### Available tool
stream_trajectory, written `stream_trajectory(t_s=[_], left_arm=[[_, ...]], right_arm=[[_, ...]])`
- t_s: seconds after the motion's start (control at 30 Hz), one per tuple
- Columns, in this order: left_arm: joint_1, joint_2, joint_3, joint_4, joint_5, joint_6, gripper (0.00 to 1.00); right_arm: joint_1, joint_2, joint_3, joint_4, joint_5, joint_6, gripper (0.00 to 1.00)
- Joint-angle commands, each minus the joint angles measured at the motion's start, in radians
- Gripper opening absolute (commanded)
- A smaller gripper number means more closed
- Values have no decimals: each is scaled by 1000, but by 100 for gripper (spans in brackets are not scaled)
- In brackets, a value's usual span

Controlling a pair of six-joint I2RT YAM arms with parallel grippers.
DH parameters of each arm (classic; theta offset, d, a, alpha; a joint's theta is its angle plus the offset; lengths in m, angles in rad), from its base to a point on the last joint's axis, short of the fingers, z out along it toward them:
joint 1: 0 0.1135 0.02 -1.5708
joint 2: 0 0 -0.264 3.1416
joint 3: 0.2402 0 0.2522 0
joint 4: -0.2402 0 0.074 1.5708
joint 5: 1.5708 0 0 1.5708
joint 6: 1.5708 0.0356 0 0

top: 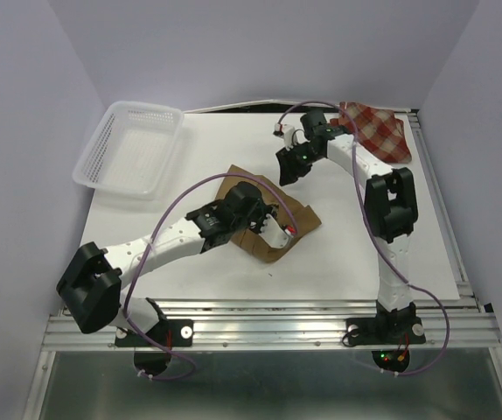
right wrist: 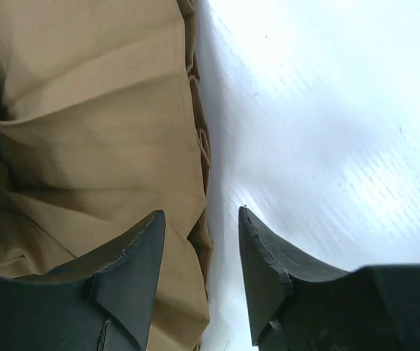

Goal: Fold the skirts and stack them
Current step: Fold the skirt

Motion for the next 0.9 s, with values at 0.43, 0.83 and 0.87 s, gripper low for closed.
stream_trajectory(t_s=[0.43, 0.83, 0.87], left_arm=[[94, 20, 29, 73, 189, 221, 0], [122, 157, 75, 186, 227, 368, 0], [122, 177, 77, 196, 227, 379, 0]], right_arm=[[17, 187, 32, 1, -82, 71, 22], [17, 179, 10, 5, -113, 68, 16], [17, 179, 10, 5, -115, 68, 16]])
